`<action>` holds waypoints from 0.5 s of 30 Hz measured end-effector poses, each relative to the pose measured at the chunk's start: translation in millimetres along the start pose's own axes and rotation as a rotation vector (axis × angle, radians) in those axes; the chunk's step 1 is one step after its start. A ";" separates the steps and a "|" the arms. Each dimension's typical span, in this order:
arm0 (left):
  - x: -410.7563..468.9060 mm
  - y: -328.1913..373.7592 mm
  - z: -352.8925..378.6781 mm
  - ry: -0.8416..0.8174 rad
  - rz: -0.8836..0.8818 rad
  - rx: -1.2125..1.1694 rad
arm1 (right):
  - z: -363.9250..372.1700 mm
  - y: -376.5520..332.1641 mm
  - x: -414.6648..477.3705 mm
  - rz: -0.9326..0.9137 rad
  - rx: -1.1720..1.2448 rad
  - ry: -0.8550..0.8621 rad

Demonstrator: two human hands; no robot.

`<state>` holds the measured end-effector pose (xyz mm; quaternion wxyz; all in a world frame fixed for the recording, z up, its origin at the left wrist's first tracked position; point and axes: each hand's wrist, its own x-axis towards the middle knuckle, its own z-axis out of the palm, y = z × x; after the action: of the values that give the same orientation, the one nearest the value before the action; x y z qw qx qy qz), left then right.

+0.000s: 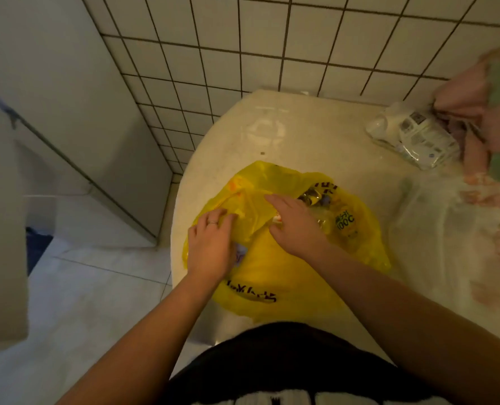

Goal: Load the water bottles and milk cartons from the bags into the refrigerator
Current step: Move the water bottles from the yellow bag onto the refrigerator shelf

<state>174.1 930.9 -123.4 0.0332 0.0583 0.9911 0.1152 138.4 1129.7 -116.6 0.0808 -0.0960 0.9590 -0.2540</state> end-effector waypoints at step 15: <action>71.8 -74.2 -16.4 0.038 -0.416 -0.677 | 19.0 -11.2 63.4 0.112 -0.018 -0.074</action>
<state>93.6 864.4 -128.5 0.0551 -0.1601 0.8880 0.4274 82.5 1097.0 -134.0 0.1291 -0.0524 0.9615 -0.2368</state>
